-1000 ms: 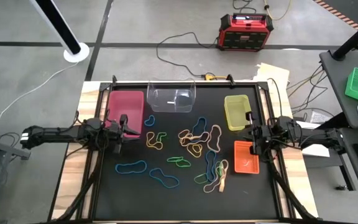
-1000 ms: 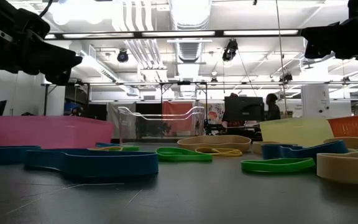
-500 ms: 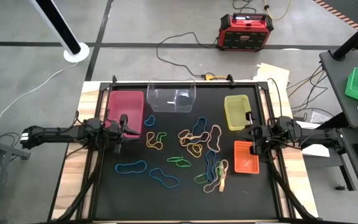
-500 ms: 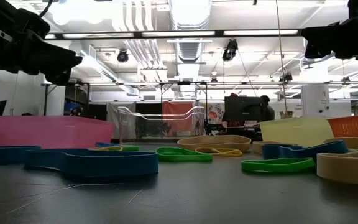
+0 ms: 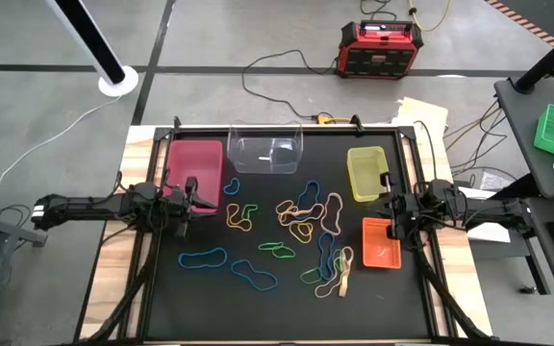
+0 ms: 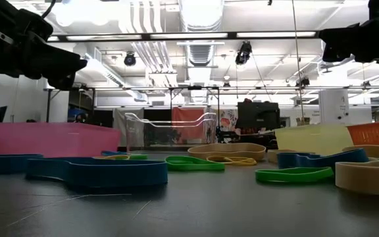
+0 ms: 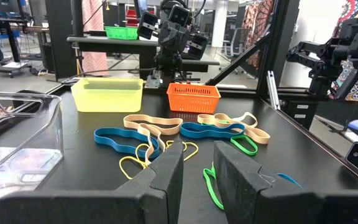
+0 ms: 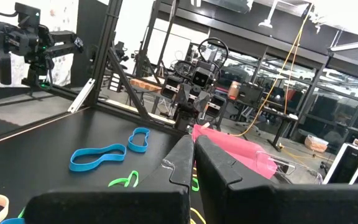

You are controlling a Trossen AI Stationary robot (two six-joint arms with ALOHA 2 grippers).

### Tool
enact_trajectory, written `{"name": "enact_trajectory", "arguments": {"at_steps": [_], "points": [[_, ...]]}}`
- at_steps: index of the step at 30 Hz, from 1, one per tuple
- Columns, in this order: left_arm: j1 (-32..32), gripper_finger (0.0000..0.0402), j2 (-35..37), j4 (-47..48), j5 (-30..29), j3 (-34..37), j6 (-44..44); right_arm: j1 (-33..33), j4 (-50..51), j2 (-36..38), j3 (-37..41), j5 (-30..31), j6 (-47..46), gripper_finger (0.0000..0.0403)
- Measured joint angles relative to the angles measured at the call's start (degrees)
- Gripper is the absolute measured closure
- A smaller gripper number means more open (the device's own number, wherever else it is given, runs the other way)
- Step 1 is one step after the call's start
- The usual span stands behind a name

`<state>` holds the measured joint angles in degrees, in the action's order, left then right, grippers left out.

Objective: Sort rubber bands into baskets

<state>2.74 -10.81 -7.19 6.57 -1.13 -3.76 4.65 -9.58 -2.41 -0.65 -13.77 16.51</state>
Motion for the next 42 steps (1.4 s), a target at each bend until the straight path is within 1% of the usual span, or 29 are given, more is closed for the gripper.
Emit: {"name": "enact_trajectory", "arguments": {"at_steps": [14,16,18,19,20,22,24,26,28,29,32,34,36,39,42], "points": [[0.0,0.0327,0.0,0.0,0.0,0.0,0.0,0.0,0.0,0.0,0.0,0.0,0.0,0.0393],[0.0,0.0327,0.0,0.0,0.0,0.0,2.8,0.0,0.0,0.0,0.0,0.0,0.0,0.0393],[0.0,0.0327,0.0,-0.4,-0.6,0.0,10.4,0.0,0.0,0.0,0.0,0.0,0.4,0.0393],[0.0,0.0327,0.0,-1.7,-0.7,0.1,14.0,0.0,-0.1,0.0,0.0,0.0,1.0,0.0393],[0.0,0.0327,-0.2,-4.8,-0.7,0.1,15.8,0.0,-0.2,0.0,0.0,-0.2,-0.2,0.0393],[0.0,0.0327,-0.3,-12.0,-0.3,0.0,15.9,-0.3,-0.5,0.0,0.0,-2.1,-10.1,0.0393],[0.0,0.0327,-0.3,-18.2,-0.1,0.0,12.8,-0.2,-1.5,-0.1,0.0,-0.8,-12.1,0.0393],[0.0,0.0327,-0.3,-22.5,0.0,0.0,7.2,-0.2,-0.8,-0.9,-0.8,3.1,-16.2,0.0393],[0.0,0.0327,-0.1,-25.9,0.0,0.0,0.6,-0.2,-0.8,-3.4,-3.0,5.9,-19.5,0.0393],[0.0,0.0327,-0.1,-27.3,-0.1,0.0,-1.0,-0.2,-0.6,-5.0,-4.6,6.3,-20.3,0.0393],[0.0,0.0327,-0.1,-27.4,-2.4,-0.5,-1.6,-0.3,1.8,-11.9,-11.0,6.3,-23.2,0.0393],[0.0,0.0327,-0.6,-26.7,-3.4,-1.1,-3.9,-0.2,7.3,-17.5,-16.1,7.9,-26.9,0.0393],[0.0,0.0327,-1.5,-25.5,-3.3,-1.7,-4.5,-0.2,15.2,-23.0,-21.9,10.4,-31.3,0.0393],[-0.1,0.0327,-3.4,-24.8,-2.3,-2.4,-4.5,-0.2,29.3,-30.4,-30.4,10.9,-34.3,0.0393],[-0.1,0.0327,-5.2,-24.8,-1.1,-2.6,-5.4,-0.3,36.9,-37.3,-35.7,10.8,-35.7,0.0393]]}}
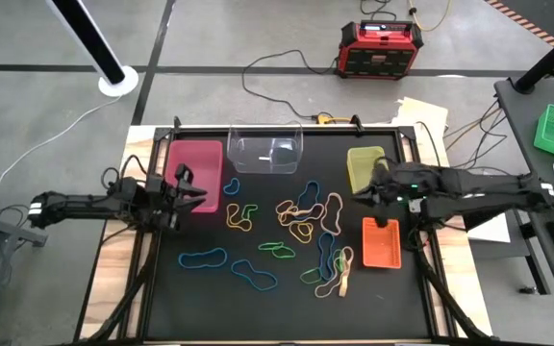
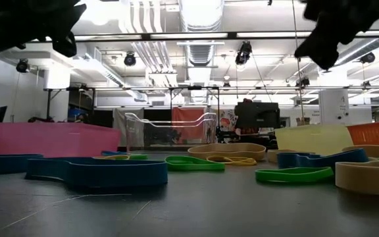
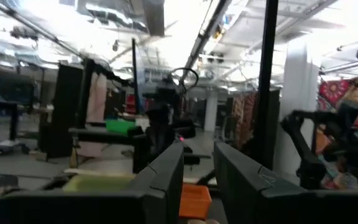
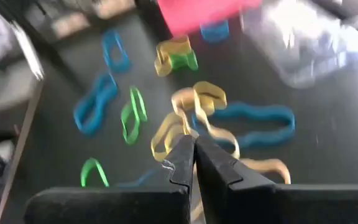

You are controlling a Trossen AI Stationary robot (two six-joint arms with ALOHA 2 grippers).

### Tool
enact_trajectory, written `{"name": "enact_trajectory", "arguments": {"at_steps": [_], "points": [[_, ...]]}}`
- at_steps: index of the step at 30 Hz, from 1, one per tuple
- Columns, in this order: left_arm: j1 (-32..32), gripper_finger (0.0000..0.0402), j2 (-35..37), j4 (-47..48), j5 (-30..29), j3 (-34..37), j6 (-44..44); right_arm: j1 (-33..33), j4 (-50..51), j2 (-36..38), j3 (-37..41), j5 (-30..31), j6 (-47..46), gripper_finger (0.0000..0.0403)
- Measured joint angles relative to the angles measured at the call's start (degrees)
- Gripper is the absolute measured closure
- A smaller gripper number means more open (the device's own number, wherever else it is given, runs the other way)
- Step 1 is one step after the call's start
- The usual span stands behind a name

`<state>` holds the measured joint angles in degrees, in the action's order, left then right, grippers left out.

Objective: Sort rubber bands into baskets
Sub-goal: Put the light orange rubber band into the yellow bin

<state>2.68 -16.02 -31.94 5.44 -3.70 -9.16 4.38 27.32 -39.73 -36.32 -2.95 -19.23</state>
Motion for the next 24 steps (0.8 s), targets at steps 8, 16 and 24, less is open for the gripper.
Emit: {"name": "enact_trajectory", "arguments": {"at_steps": [8,16,24], "points": [[0.0,0.0327,-3.8,-0.1,0.0,-0.1,-6.6,0.0,1.1,-15.2,-6.3,0.0,6.0,0.0393],[0.0,0.0327,-9.1,15.3,-6.2,-6.4,-7.9,0.0,0.7,-26.8,-12.0,0.0,9.4,0.0393],[0.0,0.0327,-18.6,38.7,-6.5,-18.5,0.2,0.0,1.2,-39.6,-20.2,0.2,14.8,0.0393]]}}
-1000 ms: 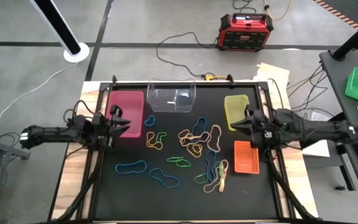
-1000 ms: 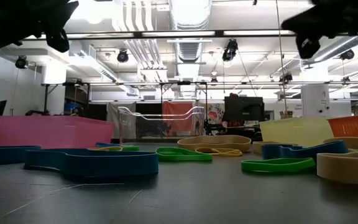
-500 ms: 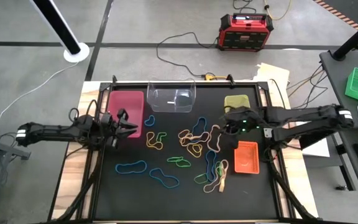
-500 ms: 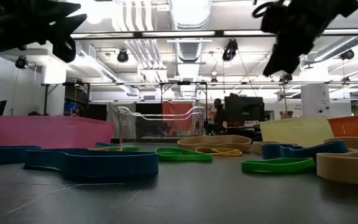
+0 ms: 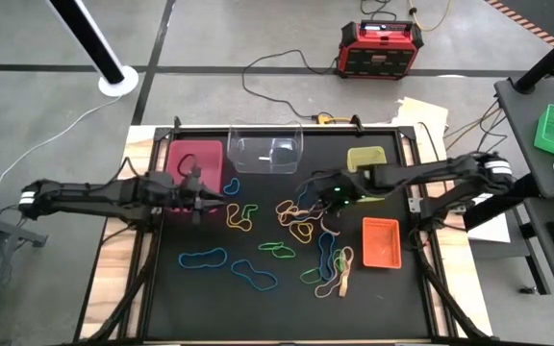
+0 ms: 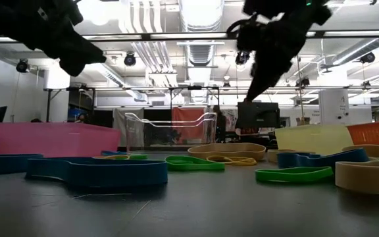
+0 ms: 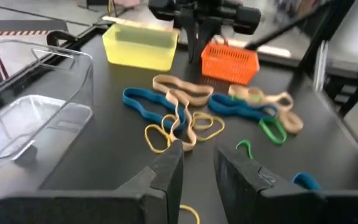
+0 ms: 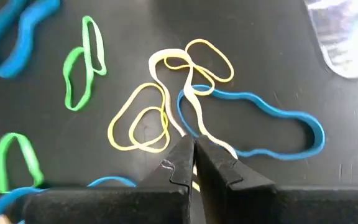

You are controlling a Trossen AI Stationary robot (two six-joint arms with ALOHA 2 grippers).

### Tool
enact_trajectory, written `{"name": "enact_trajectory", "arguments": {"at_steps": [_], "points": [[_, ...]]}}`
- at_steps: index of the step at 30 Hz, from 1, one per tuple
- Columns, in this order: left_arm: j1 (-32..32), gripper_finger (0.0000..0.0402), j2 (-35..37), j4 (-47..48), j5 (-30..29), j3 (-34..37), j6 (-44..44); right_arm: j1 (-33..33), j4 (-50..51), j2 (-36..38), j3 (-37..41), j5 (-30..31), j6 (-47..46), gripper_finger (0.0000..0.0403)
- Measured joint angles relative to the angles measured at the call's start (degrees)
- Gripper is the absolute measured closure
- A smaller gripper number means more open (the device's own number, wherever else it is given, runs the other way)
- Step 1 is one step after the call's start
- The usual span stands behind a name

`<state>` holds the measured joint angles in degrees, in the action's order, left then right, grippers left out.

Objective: Sort rubber bands into baskets
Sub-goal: Put the light orange rubber band into the yellow bin

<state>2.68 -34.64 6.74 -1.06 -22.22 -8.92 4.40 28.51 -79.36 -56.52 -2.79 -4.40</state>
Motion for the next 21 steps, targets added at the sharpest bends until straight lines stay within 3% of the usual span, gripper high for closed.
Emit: {"name": "enact_trajectory", "arguments": {"at_steps": [8,13,21], "points": [[0.0,0.0327,-3.0,-1.3,0.0,-0.9,2.4,-1.4,4.3,-10.2,-6.0,0.4,4.8,0.0393],[0.0,0.0327,-2.4,-3.4,0.0,-0.6,2.0,-3.1,3.1,-13.5,-6.1,8.0,8.5,0.039],[0.0,0.0327,-1.9,-5.1,0.0,-0.6,3.9,-3.1,2.5,-18.4,-5.9,10.7,7.6,0.0332]]}}
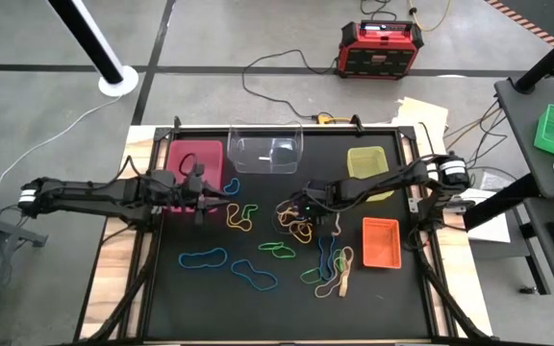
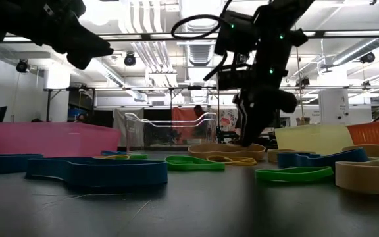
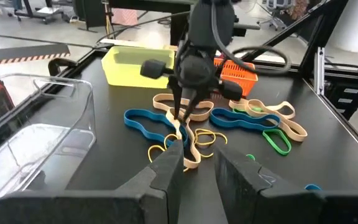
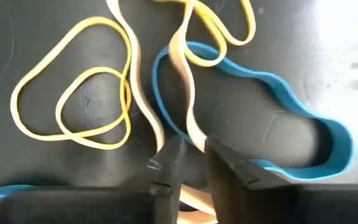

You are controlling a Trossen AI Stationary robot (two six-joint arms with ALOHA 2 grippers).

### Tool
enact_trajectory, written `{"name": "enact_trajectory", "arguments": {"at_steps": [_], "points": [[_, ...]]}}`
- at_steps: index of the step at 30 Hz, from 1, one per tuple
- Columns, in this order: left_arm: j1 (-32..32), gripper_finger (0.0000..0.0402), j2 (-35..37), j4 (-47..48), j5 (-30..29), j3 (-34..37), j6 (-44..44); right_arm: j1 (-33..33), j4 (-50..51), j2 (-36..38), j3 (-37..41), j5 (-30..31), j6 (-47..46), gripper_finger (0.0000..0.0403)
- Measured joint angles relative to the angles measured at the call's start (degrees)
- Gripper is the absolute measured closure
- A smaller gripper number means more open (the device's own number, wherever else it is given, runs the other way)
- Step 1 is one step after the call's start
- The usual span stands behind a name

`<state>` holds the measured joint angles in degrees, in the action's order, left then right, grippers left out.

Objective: Sort rubber bands into baskets
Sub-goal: Put the light orange rubber band into the yellow bin

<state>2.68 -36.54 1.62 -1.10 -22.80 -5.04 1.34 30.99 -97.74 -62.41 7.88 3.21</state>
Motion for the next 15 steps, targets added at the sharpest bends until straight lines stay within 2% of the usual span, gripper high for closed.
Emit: {"name": "enact_trajectory", "arguments": {"at_steps": [6,15], "points": [[0.0,0.0327,-0.6,0.0,0.0,0.0,0.0,0.1,0.0,-0.5,0.0,0.3,1.8,0.0289],[0.0,0.0327,-2.0,-1.5,0.0,0.1,0.0,0.0,0.0,-0.7,0.2,0.2,1.8,0.0282]]}}
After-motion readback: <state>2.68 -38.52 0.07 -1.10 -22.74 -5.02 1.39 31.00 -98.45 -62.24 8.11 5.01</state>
